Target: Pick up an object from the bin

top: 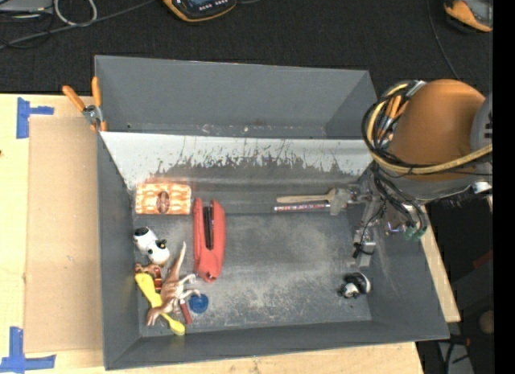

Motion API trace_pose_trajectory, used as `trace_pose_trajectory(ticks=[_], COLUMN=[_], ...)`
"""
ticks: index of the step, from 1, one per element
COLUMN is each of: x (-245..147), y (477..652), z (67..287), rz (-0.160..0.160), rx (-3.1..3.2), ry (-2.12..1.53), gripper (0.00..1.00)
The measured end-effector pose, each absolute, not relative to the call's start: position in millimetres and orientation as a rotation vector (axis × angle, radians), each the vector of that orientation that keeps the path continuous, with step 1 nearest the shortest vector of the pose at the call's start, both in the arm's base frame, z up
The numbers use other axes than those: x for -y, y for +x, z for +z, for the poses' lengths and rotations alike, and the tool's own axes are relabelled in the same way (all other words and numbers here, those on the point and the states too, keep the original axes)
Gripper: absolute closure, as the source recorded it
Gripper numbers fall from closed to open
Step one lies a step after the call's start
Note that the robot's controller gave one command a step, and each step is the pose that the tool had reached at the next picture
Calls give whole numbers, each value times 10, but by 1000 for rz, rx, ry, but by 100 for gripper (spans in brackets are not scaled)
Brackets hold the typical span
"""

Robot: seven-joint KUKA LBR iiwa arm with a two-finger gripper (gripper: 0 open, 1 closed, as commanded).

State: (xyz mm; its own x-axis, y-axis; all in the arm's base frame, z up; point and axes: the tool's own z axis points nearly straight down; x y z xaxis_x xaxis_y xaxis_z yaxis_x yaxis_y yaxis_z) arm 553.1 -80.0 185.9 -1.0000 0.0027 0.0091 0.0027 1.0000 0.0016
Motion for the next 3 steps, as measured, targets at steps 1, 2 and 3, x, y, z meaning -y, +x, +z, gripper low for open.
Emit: trace_pose_trajectory(ticks=[1, 2, 3], x=[796, 614, 451], y=[5548, 4884, 4895], z=[1903, 1672, 1637], rz=[-1, -2, 0], rx=[3140, 3137, 3146], ry=[-1, -8, 28], gripper=[0, 0, 0])
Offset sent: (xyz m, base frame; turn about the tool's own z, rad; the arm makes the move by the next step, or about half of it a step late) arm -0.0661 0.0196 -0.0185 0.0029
